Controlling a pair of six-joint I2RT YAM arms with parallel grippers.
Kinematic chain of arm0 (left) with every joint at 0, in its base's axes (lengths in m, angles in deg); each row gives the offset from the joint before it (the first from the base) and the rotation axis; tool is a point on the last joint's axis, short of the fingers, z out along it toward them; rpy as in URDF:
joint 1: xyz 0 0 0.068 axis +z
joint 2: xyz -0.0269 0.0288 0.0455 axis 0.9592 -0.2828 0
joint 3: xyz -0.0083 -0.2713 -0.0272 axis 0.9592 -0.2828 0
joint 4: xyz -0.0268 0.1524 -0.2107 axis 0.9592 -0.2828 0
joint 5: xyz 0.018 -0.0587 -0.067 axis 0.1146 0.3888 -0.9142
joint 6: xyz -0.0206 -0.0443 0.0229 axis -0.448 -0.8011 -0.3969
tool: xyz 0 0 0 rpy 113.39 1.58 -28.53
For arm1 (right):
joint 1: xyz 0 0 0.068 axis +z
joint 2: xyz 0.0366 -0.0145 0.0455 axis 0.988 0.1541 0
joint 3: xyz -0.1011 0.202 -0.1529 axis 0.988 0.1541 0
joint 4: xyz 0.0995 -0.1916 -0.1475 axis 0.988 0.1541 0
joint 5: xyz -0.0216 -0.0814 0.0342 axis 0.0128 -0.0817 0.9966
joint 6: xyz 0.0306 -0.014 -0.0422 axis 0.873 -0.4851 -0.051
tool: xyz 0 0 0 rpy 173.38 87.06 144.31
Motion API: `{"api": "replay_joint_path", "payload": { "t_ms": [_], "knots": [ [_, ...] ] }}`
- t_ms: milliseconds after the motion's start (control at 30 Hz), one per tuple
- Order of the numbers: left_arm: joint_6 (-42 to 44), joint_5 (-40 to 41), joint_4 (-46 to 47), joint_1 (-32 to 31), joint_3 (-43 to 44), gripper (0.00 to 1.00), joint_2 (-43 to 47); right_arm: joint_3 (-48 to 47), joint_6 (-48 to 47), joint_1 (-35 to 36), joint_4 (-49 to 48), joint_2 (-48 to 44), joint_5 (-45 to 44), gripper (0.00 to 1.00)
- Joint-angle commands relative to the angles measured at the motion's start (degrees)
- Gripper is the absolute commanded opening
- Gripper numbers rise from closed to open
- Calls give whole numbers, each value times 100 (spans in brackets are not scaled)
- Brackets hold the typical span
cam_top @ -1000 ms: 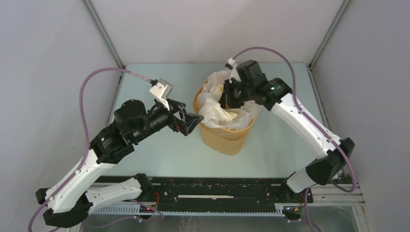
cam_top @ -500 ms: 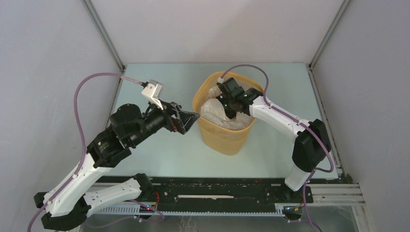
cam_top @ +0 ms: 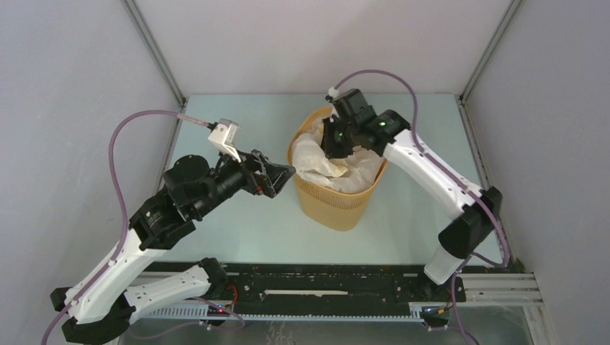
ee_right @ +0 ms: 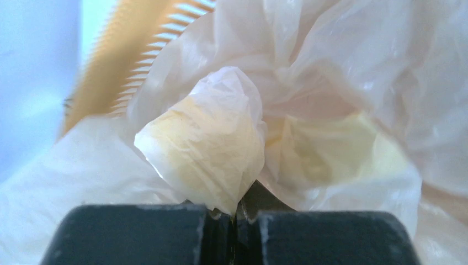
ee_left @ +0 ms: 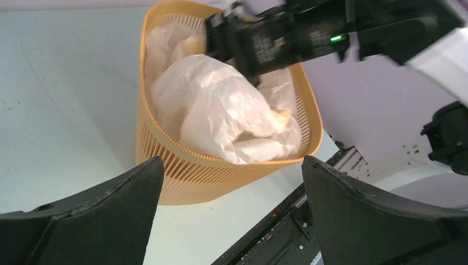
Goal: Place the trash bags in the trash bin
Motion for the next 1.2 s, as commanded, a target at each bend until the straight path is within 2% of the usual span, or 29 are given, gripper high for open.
{"api": "replay_joint_path", "payload": {
  "t_ms": [0, 200, 367, 400, 500, 567, 600, 667, 867, 1000, 1033, 1167],
  "knots": [
    [-386, 190, 75, 79, 419, 100, -110, -417, 715, 15, 619, -843, 337, 0],
    [-1091, -225, -67, 378, 918, 100, -388, -516, 848, -106, 537, -1244, 351, 0],
    [-1373, -896, -108, 461, 1611, 100, -827, -510, 934, -393, 233, -1585, 977, 2],
    [-1408, -982, -120, 461, 1689, 100, -941, -441, 992, -489, 95, -1663, 1216, 9],
    [-1477, -1153, -119, 460, 1760, 99, -1109, -242, 1314, -846, -246, -1952, 1927, 42],
    [-1489, -1230, -119, 460, 1774, 98, -1178, -299, 1357, -1019, -243, -2117, 2037, 64],
    [-1489, -1257, -116, 460, 1787, 98, -1202, -344, 1354, -1097, -197, -2213, 2056, 71],
    [-1438, -1348, -124, 468, 1829, 98, -1241, -347, 1332, -1274, -120, -2392, 2180, 79],
    [-928, -1329, -793, 503, 2190, 100, -1583, 284, 936, -1366, 140, -2873, 2038, 83],
    [-420, -1253, -1405, 500, 2464, 99, -1994, 652, 816, -1371, -91, -2939, 2022, 83],
    [-302, -1220, -1640, 504, 2587, 96, -2158, 680, 810, -1348, -170, -2900, 2067, 82],
    [-30, -1232, -2226, 498, 2829, 73, -2479, 740, 793, -1230, -222, -2735, 2050, 80]
  ]
}}
